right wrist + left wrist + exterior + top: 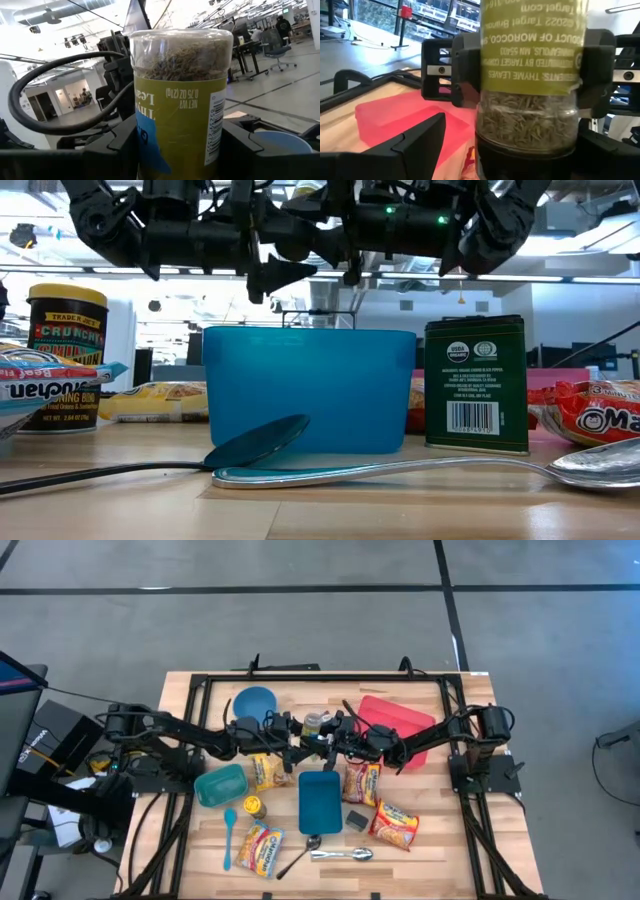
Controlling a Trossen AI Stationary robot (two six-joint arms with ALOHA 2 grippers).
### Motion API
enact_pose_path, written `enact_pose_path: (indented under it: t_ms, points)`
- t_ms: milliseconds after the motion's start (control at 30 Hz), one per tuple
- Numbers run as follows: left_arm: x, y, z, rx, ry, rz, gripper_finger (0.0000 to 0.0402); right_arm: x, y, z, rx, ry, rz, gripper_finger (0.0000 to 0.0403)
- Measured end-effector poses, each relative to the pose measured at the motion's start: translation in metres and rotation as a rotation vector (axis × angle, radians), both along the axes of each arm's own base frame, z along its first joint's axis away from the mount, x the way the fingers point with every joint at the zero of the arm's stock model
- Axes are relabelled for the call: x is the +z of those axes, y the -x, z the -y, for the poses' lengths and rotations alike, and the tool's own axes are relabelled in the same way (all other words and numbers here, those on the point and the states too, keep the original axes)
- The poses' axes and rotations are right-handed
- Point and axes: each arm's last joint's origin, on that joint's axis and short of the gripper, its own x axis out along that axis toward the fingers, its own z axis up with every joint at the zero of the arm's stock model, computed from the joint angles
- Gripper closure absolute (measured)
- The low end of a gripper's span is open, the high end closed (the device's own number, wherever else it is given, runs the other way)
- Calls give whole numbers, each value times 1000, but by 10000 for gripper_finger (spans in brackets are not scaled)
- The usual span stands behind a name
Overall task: Pick & Place Food Item
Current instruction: Put the green seasoning bottle into the blue bin
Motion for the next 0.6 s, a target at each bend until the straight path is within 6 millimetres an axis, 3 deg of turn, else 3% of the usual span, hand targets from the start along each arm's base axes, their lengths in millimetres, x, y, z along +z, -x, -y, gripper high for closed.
enact_pose_path:
  t_ms: [600]
  points:
    - [0,1,2,-24,2,-28,95,-3,-1,0,-3,0,-35,214]
